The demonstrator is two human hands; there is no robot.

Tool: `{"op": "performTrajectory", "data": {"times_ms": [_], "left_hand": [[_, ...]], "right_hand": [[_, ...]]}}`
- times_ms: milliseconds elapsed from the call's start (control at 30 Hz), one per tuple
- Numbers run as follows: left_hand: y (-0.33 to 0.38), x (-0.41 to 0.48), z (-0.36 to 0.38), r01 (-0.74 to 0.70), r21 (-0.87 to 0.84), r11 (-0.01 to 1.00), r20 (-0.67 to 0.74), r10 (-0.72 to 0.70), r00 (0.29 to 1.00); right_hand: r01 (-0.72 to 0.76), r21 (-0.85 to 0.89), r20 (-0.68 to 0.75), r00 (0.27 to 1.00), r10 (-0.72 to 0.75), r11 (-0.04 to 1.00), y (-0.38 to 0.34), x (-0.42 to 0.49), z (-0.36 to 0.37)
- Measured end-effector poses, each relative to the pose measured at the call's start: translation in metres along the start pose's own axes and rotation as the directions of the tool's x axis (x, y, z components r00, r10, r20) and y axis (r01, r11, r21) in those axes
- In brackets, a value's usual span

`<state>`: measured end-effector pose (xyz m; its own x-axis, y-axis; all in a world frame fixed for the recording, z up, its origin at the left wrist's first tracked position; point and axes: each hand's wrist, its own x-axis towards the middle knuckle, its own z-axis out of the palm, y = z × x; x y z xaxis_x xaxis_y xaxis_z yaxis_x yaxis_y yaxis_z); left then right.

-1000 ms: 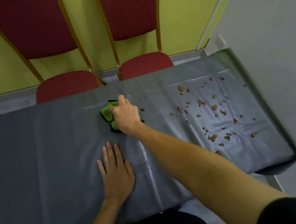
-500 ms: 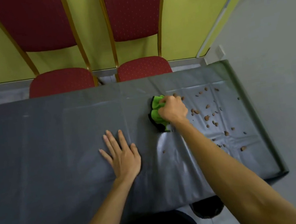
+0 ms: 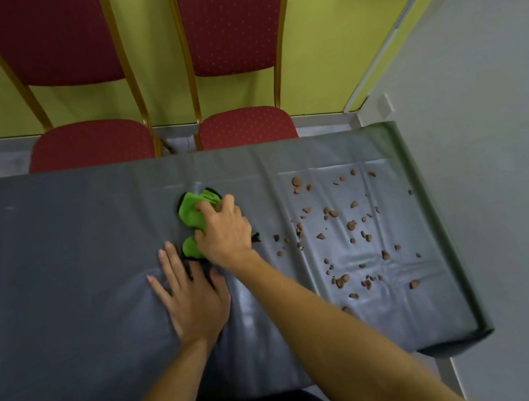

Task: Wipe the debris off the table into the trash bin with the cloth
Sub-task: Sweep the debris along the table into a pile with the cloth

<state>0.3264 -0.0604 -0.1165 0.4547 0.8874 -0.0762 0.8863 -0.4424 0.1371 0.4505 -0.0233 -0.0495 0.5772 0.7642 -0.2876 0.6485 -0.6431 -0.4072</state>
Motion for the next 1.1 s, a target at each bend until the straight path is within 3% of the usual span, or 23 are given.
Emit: {"op": "performTrajectory", "data": {"times_ms": [200, 433, 533, 633, 700, 833, 933, 1000, 1100], "left_hand": [[0.002, 0.002, 0.001, 0.012, -0.037, 0.999, -0.034, -0.013, 0.999], [0.002, 0.004, -0.002, 0.021, -0.062, 0.998, -0.060, -0.025, 0.998], [0.003, 0.004, -0.002, 0.014, -0.066, 0.998, -0.060, -0.018, 0.998], [0.002, 0.004, -0.002, 0.008, -0.054, 0.999, -0.044, -0.011, 0.999], [0.000, 0.004, -0.001, 0.004, -0.056, 0.998, -0.032, -0.006, 0.999], [-0.002, 0.006, 0.002, 0.004, -0.111, 0.994, -0.007, -0.005, 1.000], [0.008, 0.011, 0.001, 0.066, -0.168, 0.984, 0.037, -0.060, 0.997], [0.023, 0.015, -0.002, 0.126, -0.234, 0.964, 0.062, -0.115, 0.991], [0.047, 0.018, -0.003, 0.027, -0.243, 0.970, 0.015, -0.024, 1.000]], "right_hand": [[-0.054, -0.070, -0.034, 0.998, 0.052, 0.996, 0.050, -0.008, -0.017], [-0.344, -0.018, -0.073, 0.937, 0.342, 0.939, 0.130, -0.053, -0.046], [-0.432, 0.217, 0.021, 0.899, 0.438, 0.875, 0.145, -0.061, -0.066], [-0.472, 0.556, 0.146, 0.866, 0.479, 0.684, 0.149, -0.041, -0.106], [-0.452, 0.617, 0.156, 0.872, 0.463, 0.644, 0.153, -0.018, -0.140], [-0.368, 0.387, 0.120, 0.929, 0.350, 0.845, 0.163, 0.039, -0.195], [-0.210, 0.009, 0.162, 0.965, 0.205, 0.978, 0.156, 0.087, -0.213], [-0.081, -0.236, 0.185, 0.974, 0.127, 0.968, 0.153, 0.111, -0.205], [0.007, -0.360, 0.214, 0.974, 0.075, 0.933, 0.161, 0.125, -0.160]]}}
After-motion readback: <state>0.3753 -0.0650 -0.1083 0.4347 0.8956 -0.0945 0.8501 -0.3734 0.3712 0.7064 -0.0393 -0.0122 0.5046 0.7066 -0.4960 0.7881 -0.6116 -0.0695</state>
